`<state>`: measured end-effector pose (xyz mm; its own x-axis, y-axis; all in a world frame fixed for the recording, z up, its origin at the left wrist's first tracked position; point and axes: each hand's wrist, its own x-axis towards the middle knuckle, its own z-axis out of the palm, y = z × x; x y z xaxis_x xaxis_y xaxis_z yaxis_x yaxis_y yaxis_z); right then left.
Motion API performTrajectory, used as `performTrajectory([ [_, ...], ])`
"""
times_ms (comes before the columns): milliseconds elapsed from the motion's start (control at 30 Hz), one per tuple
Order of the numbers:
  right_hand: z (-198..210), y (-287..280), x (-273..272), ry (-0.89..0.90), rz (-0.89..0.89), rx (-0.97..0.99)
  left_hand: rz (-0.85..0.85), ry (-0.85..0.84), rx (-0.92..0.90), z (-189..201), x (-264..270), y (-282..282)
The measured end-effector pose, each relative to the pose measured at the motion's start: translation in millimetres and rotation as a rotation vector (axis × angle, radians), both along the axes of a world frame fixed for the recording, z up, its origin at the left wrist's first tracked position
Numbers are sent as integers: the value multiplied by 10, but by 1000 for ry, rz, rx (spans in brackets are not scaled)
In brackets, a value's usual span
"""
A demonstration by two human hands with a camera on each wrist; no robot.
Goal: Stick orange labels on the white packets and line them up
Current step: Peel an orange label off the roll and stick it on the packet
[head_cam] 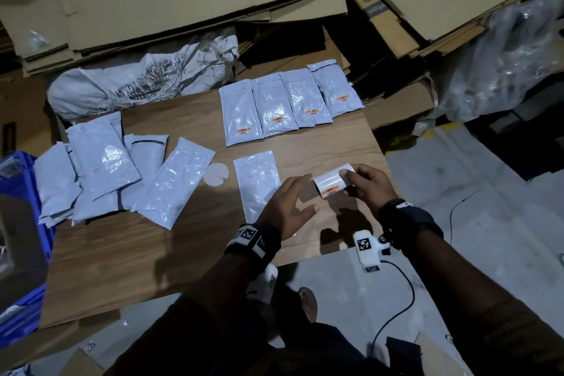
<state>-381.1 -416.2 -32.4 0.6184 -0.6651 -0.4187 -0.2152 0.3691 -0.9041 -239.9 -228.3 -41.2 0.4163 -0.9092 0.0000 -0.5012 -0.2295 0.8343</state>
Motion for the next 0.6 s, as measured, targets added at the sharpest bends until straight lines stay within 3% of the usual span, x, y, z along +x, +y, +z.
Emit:
performTrajectory([
  [267, 239, 203, 93, -76, 56, 9, 20, 3, -62, 181, -31, -121],
  [600, 291, 334, 71, -121, 72, 64, 125, 197, -45, 218, -34, 1],
])
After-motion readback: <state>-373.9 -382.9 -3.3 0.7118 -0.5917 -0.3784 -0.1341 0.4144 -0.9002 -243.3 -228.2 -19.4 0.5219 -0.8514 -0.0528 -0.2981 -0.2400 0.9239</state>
